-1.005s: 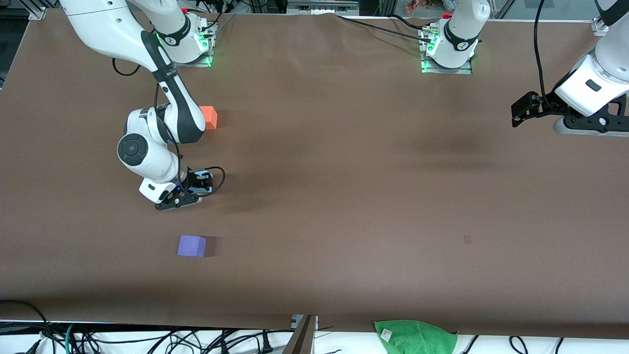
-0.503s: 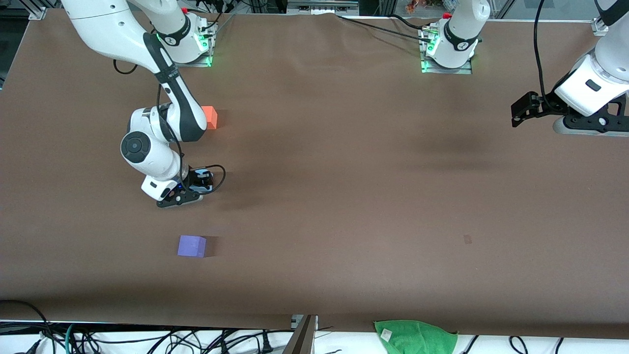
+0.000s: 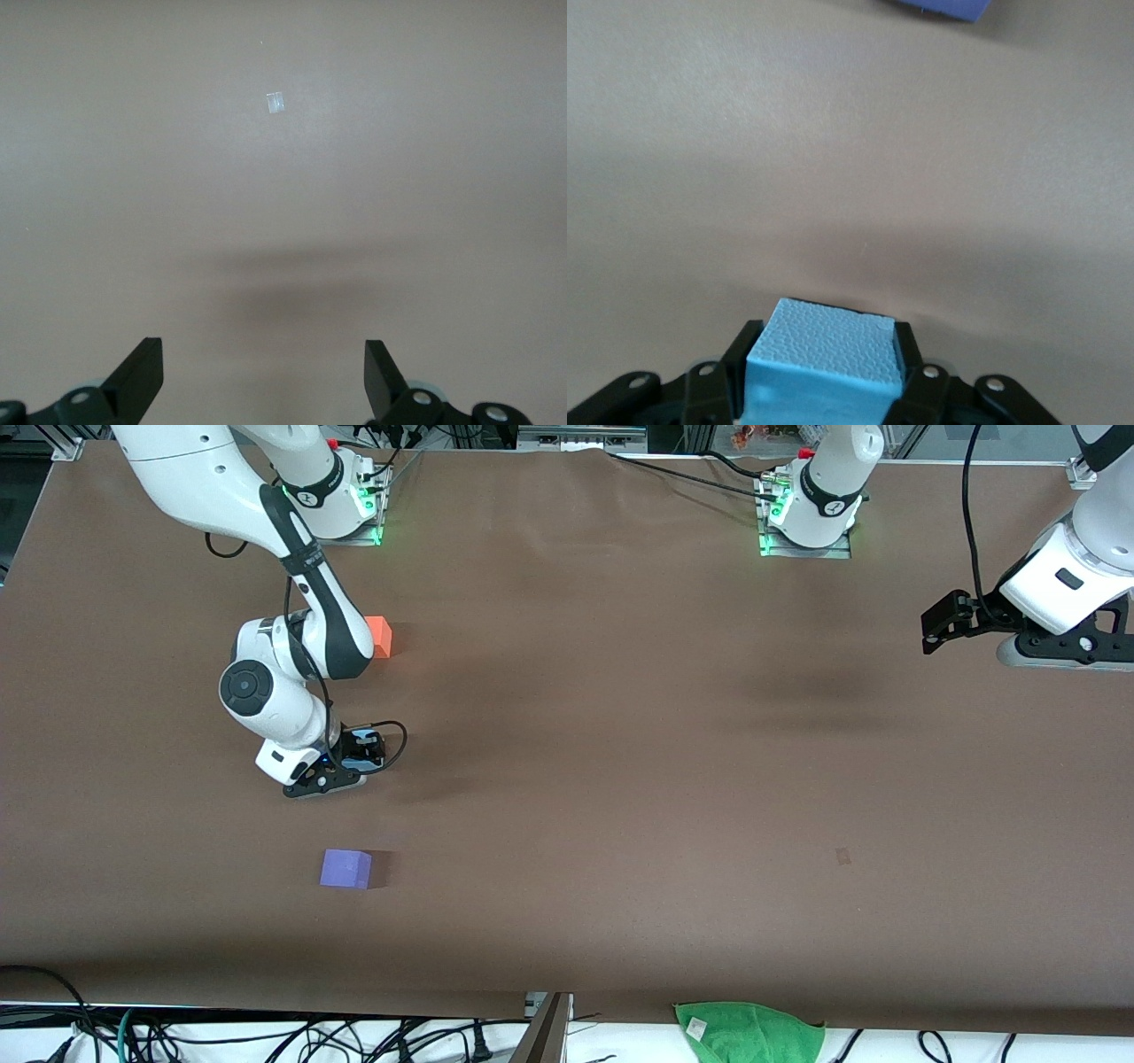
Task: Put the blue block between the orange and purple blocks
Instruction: 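Lower the cube onto the table and open the right gripper, then lift the right gripper away from the light blue cube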
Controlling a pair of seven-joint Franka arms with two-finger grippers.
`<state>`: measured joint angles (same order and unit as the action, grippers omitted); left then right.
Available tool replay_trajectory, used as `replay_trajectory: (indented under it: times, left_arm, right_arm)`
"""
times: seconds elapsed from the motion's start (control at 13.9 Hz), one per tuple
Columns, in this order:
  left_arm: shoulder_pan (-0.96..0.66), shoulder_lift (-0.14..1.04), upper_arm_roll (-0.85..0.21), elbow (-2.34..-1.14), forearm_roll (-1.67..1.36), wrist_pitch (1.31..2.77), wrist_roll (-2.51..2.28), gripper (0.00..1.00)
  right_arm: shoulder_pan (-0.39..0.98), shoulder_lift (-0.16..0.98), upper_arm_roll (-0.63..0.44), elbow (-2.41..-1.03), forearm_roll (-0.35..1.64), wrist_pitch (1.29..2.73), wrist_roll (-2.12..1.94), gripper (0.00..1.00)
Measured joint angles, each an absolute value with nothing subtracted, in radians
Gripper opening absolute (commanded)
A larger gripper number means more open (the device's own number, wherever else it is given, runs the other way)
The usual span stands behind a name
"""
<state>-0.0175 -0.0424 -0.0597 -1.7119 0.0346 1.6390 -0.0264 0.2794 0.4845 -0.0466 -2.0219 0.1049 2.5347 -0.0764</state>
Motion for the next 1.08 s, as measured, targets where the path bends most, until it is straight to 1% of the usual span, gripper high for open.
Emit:
replay_trajectory:
  times: [0.22,0.43,0.79,0.93,1.08]
  left_arm:
    - [-0.018,-0.042,-0.060,-1.712,0.035,1.639,-0.026,1.00]
    - [-0.018,-0.042,-0.060,-1.712,0.035,1.639,-0.026,1.00]
    - [-0.018,-0.042,-0.060,-1.712,0.035,1.639,-0.026,1.00]
    - [-0.018,-0.042,-0.060,-1.712,0.035,1.639,-0.026,1.00]
    - [-0.018,-0.042,-0.060,-1.712,0.035,1.639,-0.026,1.00]
  right_arm:
    - [0.279,0.460,-0.047,-2.006,0.105,2.524,-0.076,0.99]
    - [0.279,0.429,-0.048,-1.962,0.105,2.443,-0.076,0.99]
    - [0.276,0.376,-0.104,-1.791,0.105,2.207,-0.084,0.99]
    - [0.276,0.353,-0.118,-1.704,0.105,2.076,-0.084,0.99]
    - [0.276,0.305,-0.138,-1.638,0.105,1.939,-0.084,0.99]
